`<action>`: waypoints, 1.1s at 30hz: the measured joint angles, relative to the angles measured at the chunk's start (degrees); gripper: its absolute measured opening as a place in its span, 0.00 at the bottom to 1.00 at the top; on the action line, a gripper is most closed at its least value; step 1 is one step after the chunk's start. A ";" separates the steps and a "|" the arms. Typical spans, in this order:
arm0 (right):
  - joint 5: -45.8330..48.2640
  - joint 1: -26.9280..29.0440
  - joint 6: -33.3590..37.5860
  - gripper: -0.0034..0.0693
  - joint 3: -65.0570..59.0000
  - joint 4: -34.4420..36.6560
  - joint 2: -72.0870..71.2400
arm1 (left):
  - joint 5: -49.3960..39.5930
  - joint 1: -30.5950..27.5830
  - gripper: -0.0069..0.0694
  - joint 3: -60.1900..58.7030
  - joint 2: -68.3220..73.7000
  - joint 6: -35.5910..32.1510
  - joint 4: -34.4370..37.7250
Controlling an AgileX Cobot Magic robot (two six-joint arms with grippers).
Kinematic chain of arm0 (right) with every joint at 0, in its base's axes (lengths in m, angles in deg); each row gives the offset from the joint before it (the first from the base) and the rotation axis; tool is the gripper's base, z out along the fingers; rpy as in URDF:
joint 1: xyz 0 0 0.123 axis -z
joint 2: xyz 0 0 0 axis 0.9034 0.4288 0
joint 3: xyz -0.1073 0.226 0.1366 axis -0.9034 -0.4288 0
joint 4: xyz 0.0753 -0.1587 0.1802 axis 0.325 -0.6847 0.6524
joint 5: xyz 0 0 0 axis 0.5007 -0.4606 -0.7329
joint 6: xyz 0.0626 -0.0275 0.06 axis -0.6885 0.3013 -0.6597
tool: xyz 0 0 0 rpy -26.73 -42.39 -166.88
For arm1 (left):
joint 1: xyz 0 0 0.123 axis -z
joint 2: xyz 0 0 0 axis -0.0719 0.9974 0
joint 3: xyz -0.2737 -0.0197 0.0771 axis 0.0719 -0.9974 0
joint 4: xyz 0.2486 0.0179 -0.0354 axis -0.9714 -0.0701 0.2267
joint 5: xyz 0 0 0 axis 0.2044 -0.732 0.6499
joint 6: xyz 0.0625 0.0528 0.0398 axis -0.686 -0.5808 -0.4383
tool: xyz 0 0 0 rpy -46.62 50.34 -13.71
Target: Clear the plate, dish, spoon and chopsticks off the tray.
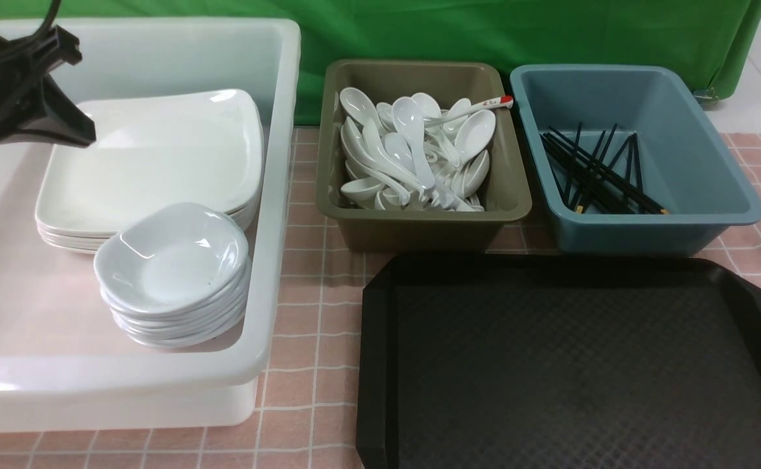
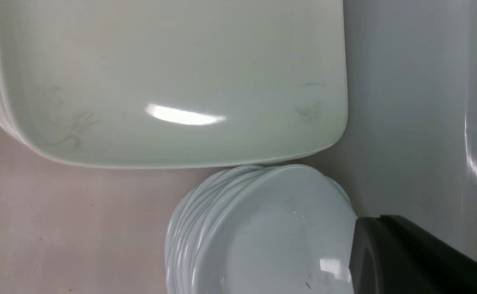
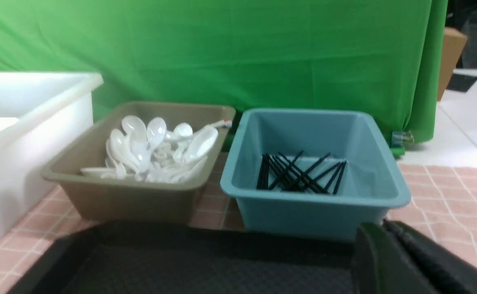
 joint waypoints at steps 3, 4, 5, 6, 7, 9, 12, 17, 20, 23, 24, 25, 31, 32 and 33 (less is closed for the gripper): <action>-2.13 0.07 0.00 0.12 -4.77 -0.32 -0.24 | -0.92 0.00 0.10 0.00 0.00 -0.13 0.00; -1.98 0.18 0.00 0.13 -7.06 -1.23 -0.77 | -1.26 0.00 0.10 0.00 0.00 -0.13 -0.05; -1.74 0.39 0.00 0.13 -8.55 -1.99 -1.43 | -1.71 0.00 0.10 0.00 0.00 -0.13 -0.21; -1.60 0.76 0.00 0.14 -10.28 -2.99 -1.91 | -2.25 0.00 0.10 0.00 0.00 -0.29 -0.27; -1.55 1.36 0.00 0.14 -11.90 -3.83 -2.50 | -3.18 0.00 0.10 0.00 0.00 -0.61 -0.32; -1.34 2.53 0.00 0.15 -14.43 -4.70 -3.59 | -5.31 0.00 0.10 0.00 0.00 -1.67 -0.39; -1.94 4.61 0.00 0.16 -17.36 -5.68 -4.66 | -6.35 0.00 0.10 0.00 -0.29 -2.29 -0.86; -2.50 5.94 0.00 0.17 -17.52 -6.34 -4.66 | -6.53 0.00 0.10 -0.31 -2.47 -0.75 -1.94; -2.44 5.98 0.00 0.18 -17.52 -6.44 -4.66 | -6.47 0.00 0.10 -2.18 -5.98 -0.52 -2.33; -2.44 5.98 0.05 0.19 -17.52 -6.44 -4.66 | -6.47 0.00 0.10 -4.72 -9.66 -0.33 -2.80; -2.44 5.98 0.05 0.19 -17.52 -6.50 -4.66 | -6.53 0.00 0.10 -6.48 -12.00 -0.33 -3.22; -2.44 5.98 0.05 0.20 -17.52 -6.50 -4.66 | -6.60 0.00 0.10 -7.47 -13.37 -0.33 -3.45; -2.37 5.98 0.05 0.21 -17.52 -6.56 -4.66 | -6.91 0.00 0.10 -12.38 -22.68 -0.33 -4.16; -2.37 5.98 0.05 0.22 -17.52 -6.56 -4.66 | -6.95 0.00 0.10 -12.80 -24.08 -0.33 -4.30; -2.37 5.98 0.05 0.22 -17.52 -6.56 -4.66 | -6.95 0.00 0.10 -13.11 -25.21 -0.33 -4.46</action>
